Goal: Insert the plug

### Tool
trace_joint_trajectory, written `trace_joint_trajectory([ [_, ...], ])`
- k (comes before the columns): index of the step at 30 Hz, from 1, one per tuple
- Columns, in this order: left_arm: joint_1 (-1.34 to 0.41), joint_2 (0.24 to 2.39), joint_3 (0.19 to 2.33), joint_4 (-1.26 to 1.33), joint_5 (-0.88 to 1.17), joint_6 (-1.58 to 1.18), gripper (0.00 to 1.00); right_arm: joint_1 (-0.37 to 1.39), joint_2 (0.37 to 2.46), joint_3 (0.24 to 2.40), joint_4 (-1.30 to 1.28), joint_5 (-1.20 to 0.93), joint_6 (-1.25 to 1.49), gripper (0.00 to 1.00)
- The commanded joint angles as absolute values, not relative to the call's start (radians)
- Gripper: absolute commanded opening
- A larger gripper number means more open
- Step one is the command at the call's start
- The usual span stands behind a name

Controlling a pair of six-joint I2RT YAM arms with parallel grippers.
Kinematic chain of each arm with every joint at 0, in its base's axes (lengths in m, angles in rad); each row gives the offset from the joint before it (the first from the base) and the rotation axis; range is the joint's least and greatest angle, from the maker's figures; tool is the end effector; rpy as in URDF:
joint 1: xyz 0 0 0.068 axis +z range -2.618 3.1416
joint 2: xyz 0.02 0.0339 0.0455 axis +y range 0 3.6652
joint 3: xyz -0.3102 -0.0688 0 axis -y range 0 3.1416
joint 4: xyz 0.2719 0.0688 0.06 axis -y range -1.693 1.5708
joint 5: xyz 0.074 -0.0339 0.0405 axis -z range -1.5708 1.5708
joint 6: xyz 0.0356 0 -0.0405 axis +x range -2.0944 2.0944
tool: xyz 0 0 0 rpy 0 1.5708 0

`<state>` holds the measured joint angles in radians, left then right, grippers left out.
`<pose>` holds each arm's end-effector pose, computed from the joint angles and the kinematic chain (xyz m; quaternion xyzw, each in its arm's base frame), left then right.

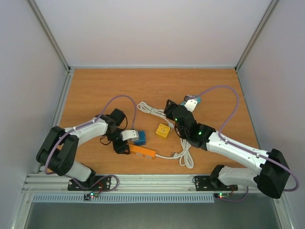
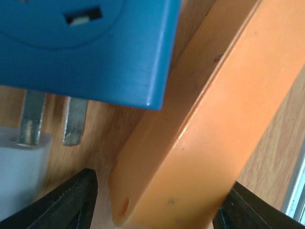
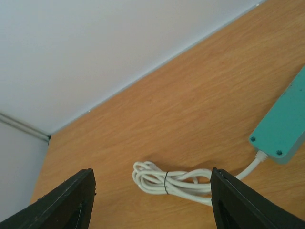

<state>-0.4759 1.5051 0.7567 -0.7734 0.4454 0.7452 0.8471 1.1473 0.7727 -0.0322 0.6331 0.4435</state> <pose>0.2107 -0.1258 0.1760 0.5634 0.7958 -0.2156 0.0533 0.1892 0.1823 0.3120 0.0085 0.8120 0.1064 0.5737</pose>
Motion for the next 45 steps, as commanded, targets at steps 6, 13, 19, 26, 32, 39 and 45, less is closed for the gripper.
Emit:
trace_joint_trajectory([
  [6, -0.434, 1.354, 0.728, -0.826, 0.485, 0.847, 0.94, 1.028, 1.221, 0.863, -0.271, 0.643, 0.476, 0.68],
  [13, -0.439, 1.115, 0.698, -0.858, 0.550, 1.009, 1.00, 1.193, 1.255, 0.794, -0.326, 0.458, 0.457, 0.73],
  [19, -0.443, 1.082, 0.673, -0.862, 0.547, 1.108, 1.00, 1.200, 1.396, 0.818, -0.301, 0.213, 0.283, 0.88],
  [26, -0.427, 0.984, 0.602, -0.876, 0.505, 1.234, 1.00, 1.225, 1.508, 0.862, -0.317, 0.134, 0.122, 0.85],
  [32, -0.393, 0.942, 0.562, -0.840, 0.503, 1.306, 1.00, 1.276, 1.584, 0.914, -0.308, 0.108, 0.051, 0.83],
  [39, -0.383, 0.929, 0.542, -0.788, 0.525, 1.336, 1.00, 1.276, 1.643, 0.950, -0.327, 0.173, 0.032, 0.77],
  [45, -0.383, 0.878, 0.516, -0.739, 0.559, 1.363, 1.00, 1.276, 1.671, 0.979, -0.356, 0.221, 0.017, 0.70],
])
